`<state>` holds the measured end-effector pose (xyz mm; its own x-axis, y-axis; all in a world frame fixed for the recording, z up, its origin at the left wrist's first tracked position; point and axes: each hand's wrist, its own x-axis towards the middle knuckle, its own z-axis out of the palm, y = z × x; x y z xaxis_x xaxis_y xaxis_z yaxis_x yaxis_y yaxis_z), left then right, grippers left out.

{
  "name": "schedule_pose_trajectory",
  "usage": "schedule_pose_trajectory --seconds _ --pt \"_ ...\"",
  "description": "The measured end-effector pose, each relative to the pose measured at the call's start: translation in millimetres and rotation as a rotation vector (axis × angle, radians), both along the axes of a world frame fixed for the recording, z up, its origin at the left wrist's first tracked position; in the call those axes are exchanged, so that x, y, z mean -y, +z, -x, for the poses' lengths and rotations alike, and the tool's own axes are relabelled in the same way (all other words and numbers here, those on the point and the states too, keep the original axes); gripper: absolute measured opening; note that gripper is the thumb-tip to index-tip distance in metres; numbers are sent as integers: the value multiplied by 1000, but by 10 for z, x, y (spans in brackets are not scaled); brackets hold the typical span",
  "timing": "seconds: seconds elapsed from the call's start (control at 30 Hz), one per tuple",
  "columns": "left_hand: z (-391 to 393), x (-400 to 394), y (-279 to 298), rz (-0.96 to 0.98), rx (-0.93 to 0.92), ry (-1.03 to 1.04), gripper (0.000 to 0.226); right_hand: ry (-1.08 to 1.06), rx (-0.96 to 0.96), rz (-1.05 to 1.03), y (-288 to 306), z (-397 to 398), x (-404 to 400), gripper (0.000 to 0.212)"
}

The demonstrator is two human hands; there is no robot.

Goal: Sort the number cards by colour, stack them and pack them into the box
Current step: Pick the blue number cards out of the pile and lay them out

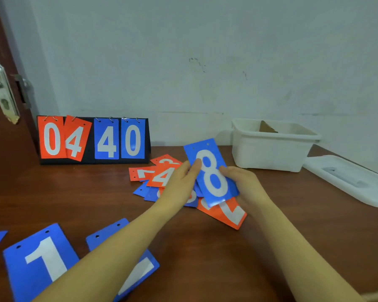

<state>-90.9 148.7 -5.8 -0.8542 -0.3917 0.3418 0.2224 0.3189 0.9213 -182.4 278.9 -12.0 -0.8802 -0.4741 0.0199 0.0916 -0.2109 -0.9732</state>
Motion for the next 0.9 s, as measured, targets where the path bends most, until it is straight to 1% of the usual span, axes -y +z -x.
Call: schedule_pose_trajectory --seconds 0.03,0.1,0.13,0.2,0.23,0.27,0.3,0.37,0.4,0.43,0.47,0.5,0.57,0.67,0.7,0.73,0.77,0.8,0.83,0.87,0.9 --pt "-5 -102 18 -62 -28 -20 16 -29 -43 -25 -22 -54 -20 21" --pt "16 -260 11 -26 -53 22 3 -113 -99 -49 -54 -130 -143 18" --pt "37 -332 -10 -10 -53 56 7 -151 -102 -39 -61 -145 -245 20" --pt "74 -469 -59 -40 -44 102 9 -244 -109 -45 -94 -132 -499 23" --pt "101 -541 -80 -43 -33 118 8 -310 -161 -87 -98 -128 -658 17" --pt "122 -636 -86 -36 -9 118 9 -370 -234 -148 -106 -110 -830 7" --pt "151 -753 -103 -52 22 94 13 -419 -300 -209 -121 -92 -1022 6" --pt "181 -991 -124 -64 61 27 36 -469 -387 -277 -132 -58 -1372 24" --pt "216 -1144 -148 -31 71 2 50 -497 -424 -328 -152 -22 -1570 31" --pt "254 -1292 -177 24 79 -16 59 -522 -456 -407 -165 17 -1750 37" --pt "293 -1443 -206 96 102 -29 60 -536 -481 -512 -179 58 -1919 41" --pt "334 -1589 -237 173 151 -34 54 -537 -494 -611 -208 102 -2084 43" --pt "411 -1844 -296 300 283 -22 43 -517 -486 -744 -245 160 -2367 43" --pt "455 -2142 -367 404 416 -29 39 -458 -465 -926 -256 252 -2677 44" --pt "461 -2217 -385 492 459 -20 39 -439 -451 -1005 -258 289 -2745 45" --pt "475 -2271 -407 626 504 10 39 -425 -436 -1126 -258 322 -2791 46" --pt "493 -2305 -431 777 534 51 39 -419 -437 -1291 -262 342 -2815 45" --pt "516 -2333 -448 886 537 77 38 -426 -470 -1458 -272 350 -2824 44" --pt "544 -2356 -463 937 530 68 38 -436 -536 -1563 -289 347 -2815 44" --pt "570 -2377 -472 954 526 32 39 -434 -617 -1583 -314 344 -2796 45" --pt "591 -2389 -485 960 531 -7 42 -412 -688 -1544 -341 333 -2769 44"
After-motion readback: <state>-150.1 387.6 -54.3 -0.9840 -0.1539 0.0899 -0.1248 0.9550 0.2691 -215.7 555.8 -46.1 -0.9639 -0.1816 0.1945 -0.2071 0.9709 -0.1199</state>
